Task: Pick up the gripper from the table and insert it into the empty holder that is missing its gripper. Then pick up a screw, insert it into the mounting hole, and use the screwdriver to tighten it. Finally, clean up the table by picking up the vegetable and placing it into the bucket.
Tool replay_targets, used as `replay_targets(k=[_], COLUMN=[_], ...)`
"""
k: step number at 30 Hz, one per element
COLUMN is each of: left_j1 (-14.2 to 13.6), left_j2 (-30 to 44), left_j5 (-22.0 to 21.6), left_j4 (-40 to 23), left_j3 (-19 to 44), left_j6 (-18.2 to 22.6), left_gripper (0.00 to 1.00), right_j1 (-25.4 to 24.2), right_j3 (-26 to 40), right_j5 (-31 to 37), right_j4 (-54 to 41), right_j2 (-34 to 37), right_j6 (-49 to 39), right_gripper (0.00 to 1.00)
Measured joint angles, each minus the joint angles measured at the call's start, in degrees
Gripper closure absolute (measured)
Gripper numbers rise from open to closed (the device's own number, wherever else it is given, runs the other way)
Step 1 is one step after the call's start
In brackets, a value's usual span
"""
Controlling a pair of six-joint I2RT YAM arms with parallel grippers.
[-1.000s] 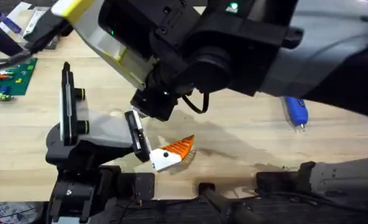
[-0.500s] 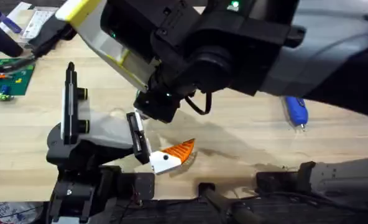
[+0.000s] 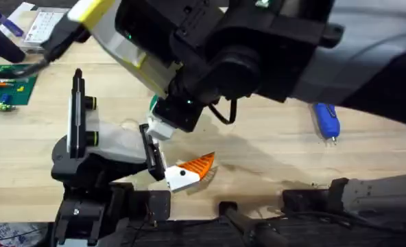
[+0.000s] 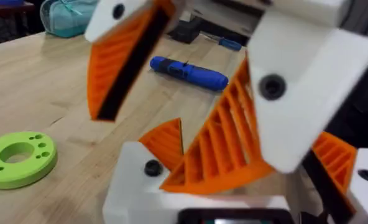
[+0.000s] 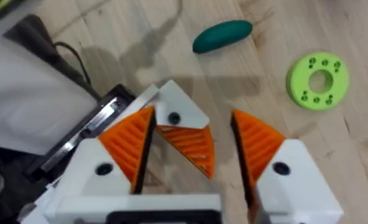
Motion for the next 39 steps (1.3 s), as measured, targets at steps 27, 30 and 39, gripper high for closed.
replay_targets(k=[27,30,39], left_j1=[0.00,0.00,0.00], left_j2=[-0.17,-0.17,-0.17], left_j5=[-0.40,-0.43,-0.46], left_j4=[0.17,0.17,0.19], left_j3=[0.00,0.00,0.00], left_j6=[2.64,2.79,3.04], left_gripper=[0.643,0.876,0.996], right_j1=[0.33,0.33,0.33], right_j3=[-0.73,-0.73,-0.73], right_j5=[0.49,0.50,0.49], right_j4=[0.14,0.35,0.47], right_j2=[-6.84,-7.09,-7.07], right_j6=[1.85,1.85,1.85], right_gripper=[0.007,0.007,0.007])
